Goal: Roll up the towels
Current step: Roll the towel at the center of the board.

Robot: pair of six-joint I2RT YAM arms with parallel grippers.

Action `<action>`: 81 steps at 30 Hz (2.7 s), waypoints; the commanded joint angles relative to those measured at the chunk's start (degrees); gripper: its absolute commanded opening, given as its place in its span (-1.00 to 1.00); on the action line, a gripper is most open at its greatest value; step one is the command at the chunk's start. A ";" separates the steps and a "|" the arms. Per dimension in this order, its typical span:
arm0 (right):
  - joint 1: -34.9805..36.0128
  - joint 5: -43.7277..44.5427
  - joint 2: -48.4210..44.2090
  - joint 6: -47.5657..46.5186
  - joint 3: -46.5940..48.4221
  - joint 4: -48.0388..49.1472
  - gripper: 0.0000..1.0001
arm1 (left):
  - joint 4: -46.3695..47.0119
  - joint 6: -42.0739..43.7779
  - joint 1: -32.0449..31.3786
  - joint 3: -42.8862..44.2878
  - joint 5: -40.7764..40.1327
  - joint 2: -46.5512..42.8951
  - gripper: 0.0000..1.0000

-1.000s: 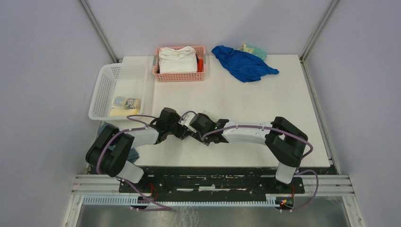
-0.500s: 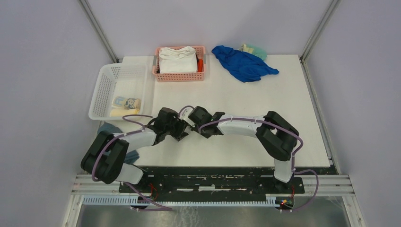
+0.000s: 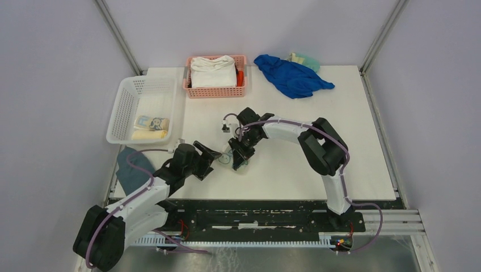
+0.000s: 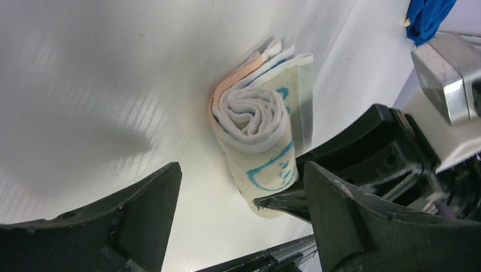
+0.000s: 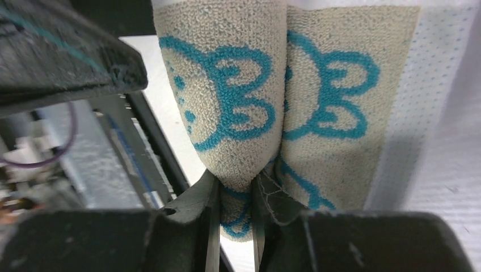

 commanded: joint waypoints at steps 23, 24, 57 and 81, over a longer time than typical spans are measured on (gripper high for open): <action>-6.70 -14.84 8.97 15.89 1.81 2.57 -0.71 | 14.94 0.07 0.24 3.95 6.12 22.82 0.37; -6.65 -13.77 7.97 15.40 1.66 2.28 -0.68 | 14.78 -0.05 0.16 4.01 6.32 23.91 0.33; 19.17 53.87 -13.24 -2.95 -9.64 9.20 0.27 | 5.70 2.91 -0.95 9.99 5.40 29.73 0.18; 11.71 29.26 -7.03 -1.31 -10.61 6.32 -0.57 | 4.30 3.08 0.39 8.32 2.68 18.36 0.62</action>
